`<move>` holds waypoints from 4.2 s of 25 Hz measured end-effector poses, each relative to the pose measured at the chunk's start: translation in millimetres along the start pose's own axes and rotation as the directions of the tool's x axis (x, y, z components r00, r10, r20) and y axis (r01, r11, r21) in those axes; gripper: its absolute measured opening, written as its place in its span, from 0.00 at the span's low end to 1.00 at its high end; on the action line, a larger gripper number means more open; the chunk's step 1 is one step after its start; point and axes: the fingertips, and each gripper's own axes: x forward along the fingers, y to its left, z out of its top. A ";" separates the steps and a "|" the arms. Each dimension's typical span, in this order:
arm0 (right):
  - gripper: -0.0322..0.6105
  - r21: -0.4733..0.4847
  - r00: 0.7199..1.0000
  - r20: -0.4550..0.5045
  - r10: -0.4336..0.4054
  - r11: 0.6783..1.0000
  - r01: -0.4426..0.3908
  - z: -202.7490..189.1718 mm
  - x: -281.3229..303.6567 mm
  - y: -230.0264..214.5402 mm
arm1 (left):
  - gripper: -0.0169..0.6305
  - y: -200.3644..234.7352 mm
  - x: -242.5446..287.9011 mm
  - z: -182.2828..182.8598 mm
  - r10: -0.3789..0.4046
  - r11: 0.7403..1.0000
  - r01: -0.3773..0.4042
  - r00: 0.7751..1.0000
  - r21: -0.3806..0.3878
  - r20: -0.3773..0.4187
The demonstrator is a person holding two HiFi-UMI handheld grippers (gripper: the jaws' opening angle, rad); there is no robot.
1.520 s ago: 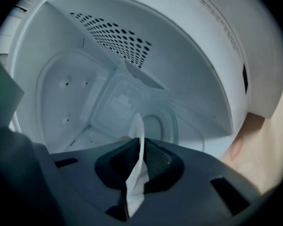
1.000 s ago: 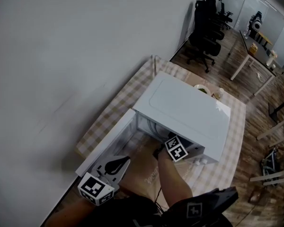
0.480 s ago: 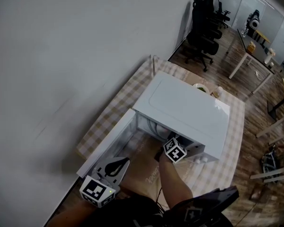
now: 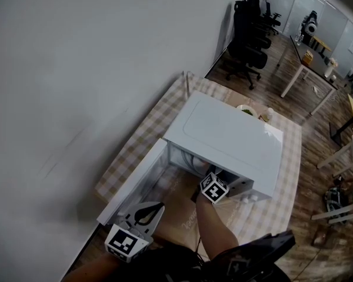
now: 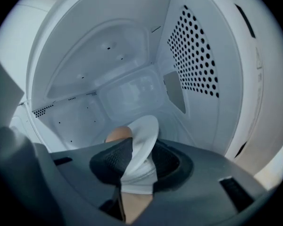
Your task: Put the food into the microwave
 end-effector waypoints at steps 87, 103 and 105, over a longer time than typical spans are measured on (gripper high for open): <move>0.13 -0.327 0.984 -0.159 0.085 0.936 -0.134 -52.6 -49.4 13.1 | 0.04 -13.9 -3.7 3.3 -0.042 0.999 0.042 0.999 -0.003 0.024; 0.12 -0.350 0.982 -0.174 0.077 0.927 -0.135 -42.1 -26.6 20.5 | 0.04 -9.3 -3.8 -1.0 -0.017 1.000 0.017 0.999 -0.007 0.029; 0.12 -0.351 0.982 -0.173 0.081 0.926 -0.138 -43.2 -25.9 21.8 | 0.04 -8.1 -4.7 -4.3 -0.013 1.000 0.013 0.999 -0.009 0.029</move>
